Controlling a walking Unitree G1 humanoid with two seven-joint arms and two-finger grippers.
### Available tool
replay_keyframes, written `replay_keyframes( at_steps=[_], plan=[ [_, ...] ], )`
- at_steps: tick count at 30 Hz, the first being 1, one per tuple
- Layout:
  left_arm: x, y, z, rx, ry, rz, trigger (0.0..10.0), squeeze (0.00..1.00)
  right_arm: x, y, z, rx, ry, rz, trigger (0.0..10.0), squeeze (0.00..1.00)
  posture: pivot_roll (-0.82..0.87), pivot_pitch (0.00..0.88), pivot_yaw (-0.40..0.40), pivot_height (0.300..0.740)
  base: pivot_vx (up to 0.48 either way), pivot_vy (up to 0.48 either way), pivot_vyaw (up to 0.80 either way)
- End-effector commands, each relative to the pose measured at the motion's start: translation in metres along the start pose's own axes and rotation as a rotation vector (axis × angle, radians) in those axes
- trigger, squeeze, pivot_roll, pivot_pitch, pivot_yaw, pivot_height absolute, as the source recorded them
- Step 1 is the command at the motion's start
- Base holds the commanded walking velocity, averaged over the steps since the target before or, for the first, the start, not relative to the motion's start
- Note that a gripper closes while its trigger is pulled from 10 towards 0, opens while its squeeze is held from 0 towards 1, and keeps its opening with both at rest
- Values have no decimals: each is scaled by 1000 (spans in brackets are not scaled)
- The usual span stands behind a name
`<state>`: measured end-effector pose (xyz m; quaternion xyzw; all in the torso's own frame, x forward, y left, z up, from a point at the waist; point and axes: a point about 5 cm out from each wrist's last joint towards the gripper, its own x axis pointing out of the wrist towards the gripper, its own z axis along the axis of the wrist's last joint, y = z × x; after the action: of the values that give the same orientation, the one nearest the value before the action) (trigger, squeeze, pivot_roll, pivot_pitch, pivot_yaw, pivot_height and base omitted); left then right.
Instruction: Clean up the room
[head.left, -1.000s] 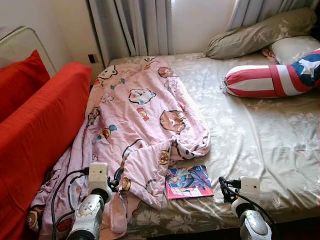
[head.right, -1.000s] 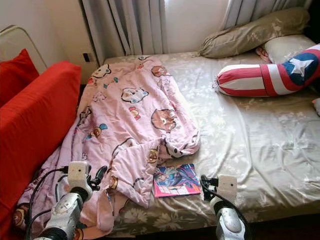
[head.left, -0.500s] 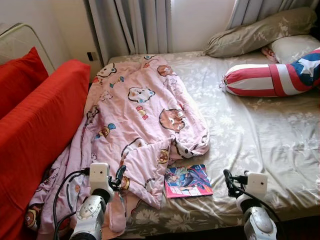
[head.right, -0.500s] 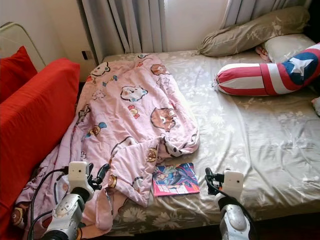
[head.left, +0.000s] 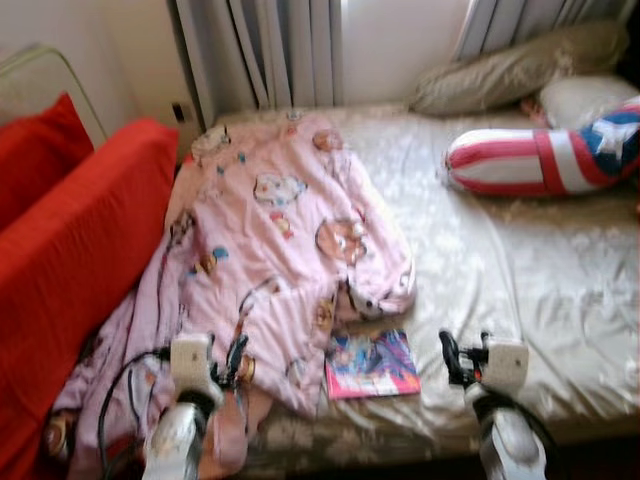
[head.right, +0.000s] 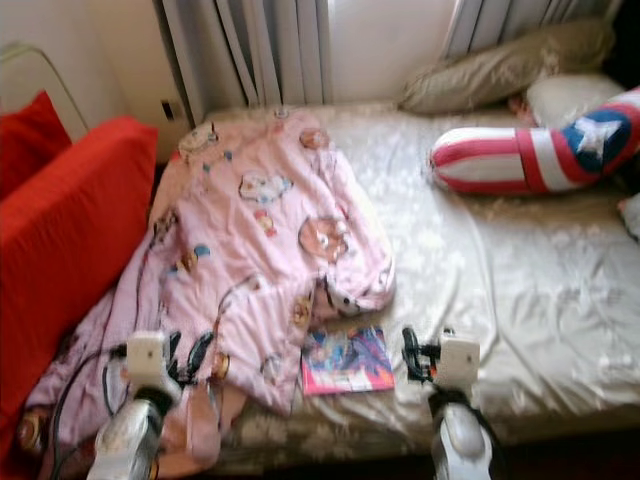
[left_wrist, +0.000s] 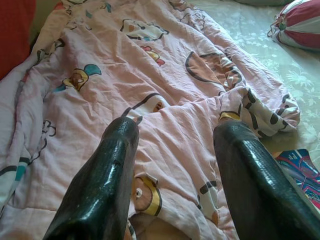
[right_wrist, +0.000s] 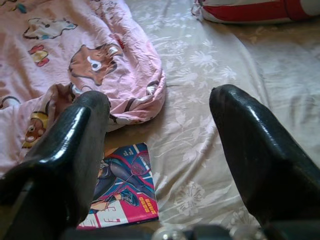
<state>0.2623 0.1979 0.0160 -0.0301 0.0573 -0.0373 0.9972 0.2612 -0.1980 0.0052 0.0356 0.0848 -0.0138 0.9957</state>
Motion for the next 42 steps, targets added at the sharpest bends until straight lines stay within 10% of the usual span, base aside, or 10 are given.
replay_keyframes(
  at_steps=[1,42],
  plan=[
    [0,3,5,-2,-20,3,10000,0,2,3,3,-17,-2,27,10000,0,28,44,-14,715,0,0,0],
    [-7,5,22,22,-15,-14,10000,0,3,30,4,-5,-7,128,10000,0,25,181,-9,639,0,0,0]
  ],
)
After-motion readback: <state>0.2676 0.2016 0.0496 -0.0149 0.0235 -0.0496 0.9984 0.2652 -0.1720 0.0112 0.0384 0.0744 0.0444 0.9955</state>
